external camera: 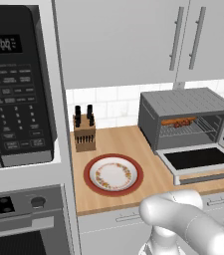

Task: Pick up the kebab skewer and baguette bread, and place them inside the toaster oven. Close the toaster oven door and start by setting the timer.

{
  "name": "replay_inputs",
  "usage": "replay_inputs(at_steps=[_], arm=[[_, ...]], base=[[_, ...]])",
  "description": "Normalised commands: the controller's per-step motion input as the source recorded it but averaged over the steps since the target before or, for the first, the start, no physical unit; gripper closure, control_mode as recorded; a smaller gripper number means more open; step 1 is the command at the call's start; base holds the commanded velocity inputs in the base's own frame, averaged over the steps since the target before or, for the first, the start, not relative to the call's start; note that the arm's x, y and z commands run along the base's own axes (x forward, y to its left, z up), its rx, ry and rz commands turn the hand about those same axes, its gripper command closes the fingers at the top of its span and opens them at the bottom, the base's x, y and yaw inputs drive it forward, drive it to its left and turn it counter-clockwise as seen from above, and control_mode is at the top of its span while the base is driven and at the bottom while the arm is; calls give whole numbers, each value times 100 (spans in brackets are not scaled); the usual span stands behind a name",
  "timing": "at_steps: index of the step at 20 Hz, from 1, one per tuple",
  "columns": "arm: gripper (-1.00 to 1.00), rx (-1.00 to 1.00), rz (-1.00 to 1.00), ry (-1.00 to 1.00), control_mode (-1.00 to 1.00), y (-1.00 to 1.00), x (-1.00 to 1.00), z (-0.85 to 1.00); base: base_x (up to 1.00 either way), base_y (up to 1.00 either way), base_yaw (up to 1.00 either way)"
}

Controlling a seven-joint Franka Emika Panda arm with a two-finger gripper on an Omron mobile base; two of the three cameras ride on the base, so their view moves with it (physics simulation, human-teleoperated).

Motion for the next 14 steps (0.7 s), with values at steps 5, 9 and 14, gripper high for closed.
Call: replay_inputs(at_steps=[5,9,14], arm=[[-100,0,0,1,-100,0,0,-24],[-100,0,0,4,-100,0,-11,-34],[-100,-2,0,0,-100,0,-15,-15]], base=[[0,0,0],[0,0,0],[0,0,0]])
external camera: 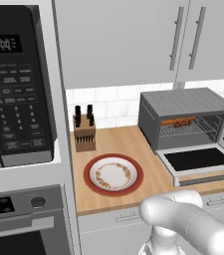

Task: Pick up the kebab skewer and baguette bread, and place them inside the toaster oven. Close the toaster oven door and start by setting the timer.

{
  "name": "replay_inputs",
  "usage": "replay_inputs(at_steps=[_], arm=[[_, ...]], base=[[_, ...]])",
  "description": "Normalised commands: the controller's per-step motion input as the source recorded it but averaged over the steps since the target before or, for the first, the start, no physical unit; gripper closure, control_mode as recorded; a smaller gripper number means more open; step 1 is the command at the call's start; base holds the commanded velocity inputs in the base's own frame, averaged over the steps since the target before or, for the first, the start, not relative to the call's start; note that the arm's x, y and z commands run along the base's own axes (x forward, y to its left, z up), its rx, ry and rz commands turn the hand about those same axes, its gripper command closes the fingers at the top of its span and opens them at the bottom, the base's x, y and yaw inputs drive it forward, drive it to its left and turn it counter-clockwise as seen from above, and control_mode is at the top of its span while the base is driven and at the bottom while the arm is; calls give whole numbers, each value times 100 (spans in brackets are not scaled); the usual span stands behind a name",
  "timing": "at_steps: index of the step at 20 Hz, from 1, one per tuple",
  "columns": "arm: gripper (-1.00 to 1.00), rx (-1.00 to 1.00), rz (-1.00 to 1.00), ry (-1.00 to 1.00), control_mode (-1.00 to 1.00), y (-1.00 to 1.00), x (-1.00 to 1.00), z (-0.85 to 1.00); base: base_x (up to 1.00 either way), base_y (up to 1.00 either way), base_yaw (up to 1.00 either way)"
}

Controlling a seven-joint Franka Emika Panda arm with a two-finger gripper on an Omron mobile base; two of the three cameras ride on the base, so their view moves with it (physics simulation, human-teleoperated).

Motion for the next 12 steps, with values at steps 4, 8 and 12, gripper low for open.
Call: replay_inputs(at_steps=[4,8,12], arm=[[-100,0,0,0,-100,0,11,0],[-100,0,0,0,-100,0,8,0],[-100,0,0,0,-100,2,4,0]], base=[[0,0,0],[0,0,0],[0,0,0]])
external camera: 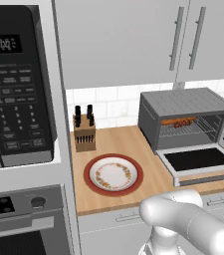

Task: Pick up the kebab skewer and baguette bread, and place them inside the toaster oven. Close the toaster oven door and start by setting the timer.

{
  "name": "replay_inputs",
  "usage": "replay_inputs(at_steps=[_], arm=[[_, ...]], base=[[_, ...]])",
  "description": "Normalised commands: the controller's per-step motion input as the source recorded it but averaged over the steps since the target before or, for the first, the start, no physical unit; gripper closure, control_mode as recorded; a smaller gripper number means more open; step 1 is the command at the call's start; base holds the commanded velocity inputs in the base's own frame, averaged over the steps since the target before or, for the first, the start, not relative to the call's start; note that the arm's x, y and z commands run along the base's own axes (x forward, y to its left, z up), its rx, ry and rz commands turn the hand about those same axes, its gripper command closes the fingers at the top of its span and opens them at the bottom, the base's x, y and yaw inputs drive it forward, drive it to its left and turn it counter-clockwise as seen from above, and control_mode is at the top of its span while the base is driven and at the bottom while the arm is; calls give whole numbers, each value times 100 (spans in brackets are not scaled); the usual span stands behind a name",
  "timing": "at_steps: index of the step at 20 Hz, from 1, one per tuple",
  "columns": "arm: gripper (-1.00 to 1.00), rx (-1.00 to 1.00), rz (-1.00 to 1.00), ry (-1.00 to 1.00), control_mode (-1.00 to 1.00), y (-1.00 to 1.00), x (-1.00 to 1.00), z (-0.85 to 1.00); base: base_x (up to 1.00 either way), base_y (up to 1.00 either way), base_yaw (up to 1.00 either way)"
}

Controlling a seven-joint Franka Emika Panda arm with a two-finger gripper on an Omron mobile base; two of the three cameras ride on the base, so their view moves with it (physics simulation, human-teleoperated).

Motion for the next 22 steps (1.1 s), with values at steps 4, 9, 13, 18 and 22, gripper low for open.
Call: replay_inputs(at_steps=[4,9,13,18,22], arm=[[-100,-1,0,2,-100,7,3,-3],[-100,0,0,1,-100,6,14,-4],[-100,0,0,0,-100,7,27,0],[-100,0,0,-2,-100,8,7,16],[-100,0,0,-5,-100,5,0,41]], base=[[0,0,0],[0,0,0],[0,0,0],[0,0,0],[0,0,0]])
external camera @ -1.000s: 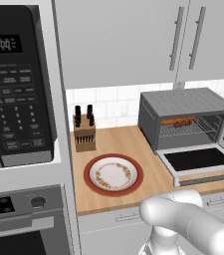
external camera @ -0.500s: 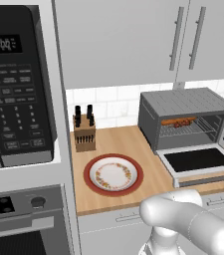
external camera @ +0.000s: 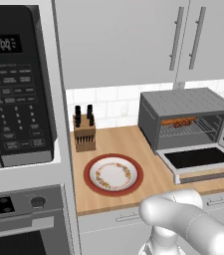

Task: Pick up the kebab skewer and baguette bread, and place them inside the toaster oven. Close the toaster oven door and start by setting the timer.

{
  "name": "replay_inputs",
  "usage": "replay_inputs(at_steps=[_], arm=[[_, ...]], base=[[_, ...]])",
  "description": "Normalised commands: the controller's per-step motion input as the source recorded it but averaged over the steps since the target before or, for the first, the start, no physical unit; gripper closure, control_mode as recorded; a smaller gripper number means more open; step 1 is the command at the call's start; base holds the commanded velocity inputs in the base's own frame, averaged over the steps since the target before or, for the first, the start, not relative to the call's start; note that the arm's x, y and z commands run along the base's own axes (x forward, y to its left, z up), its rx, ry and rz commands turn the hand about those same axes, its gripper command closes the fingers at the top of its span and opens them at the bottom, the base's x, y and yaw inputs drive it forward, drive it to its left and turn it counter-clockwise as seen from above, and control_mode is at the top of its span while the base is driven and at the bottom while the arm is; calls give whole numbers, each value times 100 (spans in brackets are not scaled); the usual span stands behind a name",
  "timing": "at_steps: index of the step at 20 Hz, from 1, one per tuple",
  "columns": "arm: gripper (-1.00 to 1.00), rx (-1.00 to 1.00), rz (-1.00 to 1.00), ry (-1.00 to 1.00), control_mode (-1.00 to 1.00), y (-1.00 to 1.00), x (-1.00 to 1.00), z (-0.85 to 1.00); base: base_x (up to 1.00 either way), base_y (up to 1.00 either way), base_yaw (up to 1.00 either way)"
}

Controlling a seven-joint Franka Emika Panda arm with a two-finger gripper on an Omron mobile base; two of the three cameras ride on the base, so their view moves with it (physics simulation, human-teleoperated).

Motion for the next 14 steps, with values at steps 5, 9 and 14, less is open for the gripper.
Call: replay_inputs(at_steps=[5,9,14], arm=[[-100,0,0,0,-100,0,5,38],[-100,0,0,0,-100,0,16,26],[-100,0,0,0,-100,0,26,28]], base=[[0,0,0],[0,0,0],[0,0,0]])
